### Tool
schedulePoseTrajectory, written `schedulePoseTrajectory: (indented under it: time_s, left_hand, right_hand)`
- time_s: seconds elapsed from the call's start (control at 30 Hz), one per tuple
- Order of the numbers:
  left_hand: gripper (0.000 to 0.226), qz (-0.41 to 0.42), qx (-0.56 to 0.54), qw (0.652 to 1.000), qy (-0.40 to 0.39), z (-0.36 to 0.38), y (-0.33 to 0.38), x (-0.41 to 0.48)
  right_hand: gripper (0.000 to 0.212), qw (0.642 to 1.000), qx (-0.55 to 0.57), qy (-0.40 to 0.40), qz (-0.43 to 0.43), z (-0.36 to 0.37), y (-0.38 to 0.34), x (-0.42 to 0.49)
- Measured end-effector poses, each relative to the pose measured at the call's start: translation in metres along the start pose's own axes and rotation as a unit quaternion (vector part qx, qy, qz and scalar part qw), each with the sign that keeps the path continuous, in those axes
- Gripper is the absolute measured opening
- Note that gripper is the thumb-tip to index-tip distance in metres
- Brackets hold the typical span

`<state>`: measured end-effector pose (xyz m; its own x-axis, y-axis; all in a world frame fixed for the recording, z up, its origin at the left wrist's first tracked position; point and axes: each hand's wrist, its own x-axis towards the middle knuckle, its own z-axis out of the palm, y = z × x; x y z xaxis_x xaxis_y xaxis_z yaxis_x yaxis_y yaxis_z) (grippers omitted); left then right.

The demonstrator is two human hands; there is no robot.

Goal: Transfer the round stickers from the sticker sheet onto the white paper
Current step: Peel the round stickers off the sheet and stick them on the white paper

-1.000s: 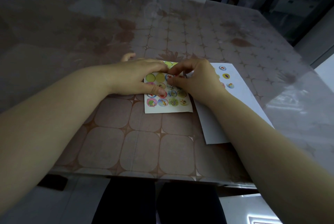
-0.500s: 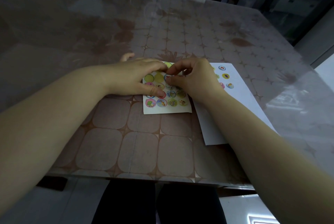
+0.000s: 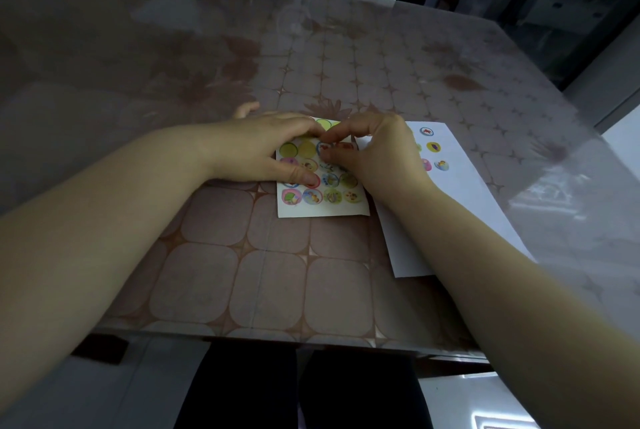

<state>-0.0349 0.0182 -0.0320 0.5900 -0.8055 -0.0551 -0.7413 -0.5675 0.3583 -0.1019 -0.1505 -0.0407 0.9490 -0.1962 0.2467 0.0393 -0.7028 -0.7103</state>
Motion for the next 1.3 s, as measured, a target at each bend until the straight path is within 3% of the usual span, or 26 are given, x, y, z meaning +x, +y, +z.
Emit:
schedulePoseTrajectory:
  time_s: [0.47, 0.63, 0.77, 1.03, 1.13, 1.3]
  left_hand:
    - [0.083, -0.001, 0.010, 1.000, -0.003, 0.001, -0.004, 0.001]
    - [0.089, -0.013, 0.022, 1.000, -0.015, 0.001, -0.005, 0.002]
    - [0.089, -0.017, 0.020, 1.000, -0.014, 0.001, -0.005, 0.001]
    - [0.090, -0.024, 0.028, 0.999, -0.014, -0.001, -0.001, 0.001]
    - [0.090, -0.022, 0.025, 0.999, -0.016, -0.001, -0.001, 0.001]
    - [0.089, -0.025, 0.027, 0.999, -0.032, -0.002, 0.001, 0.000]
  right_hand:
    - [0.012, 0.999, -0.010, 0.007, -0.050, -0.001, 0.003, 0.002]
    - [0.024, 0.999, 0.008, -0.013, -0.037, -0.008, 0.004, 0.003]
    - [0.018, 1.000, 0.004, -0.024, 0.003, -0.015, 0.007, 0.004]
    - [0.008, 0.994, -0.078, -0.019, -0.069, -0.001, 0.004, 0.004]
    - [0.009, 0.997, -0.041, -0.041, -0.048, -0.005, 0.003, 0.005]
    - [0.029, 0.992, -0.010, -0.126, -0.024, -0.026, 0.014, 0.013]
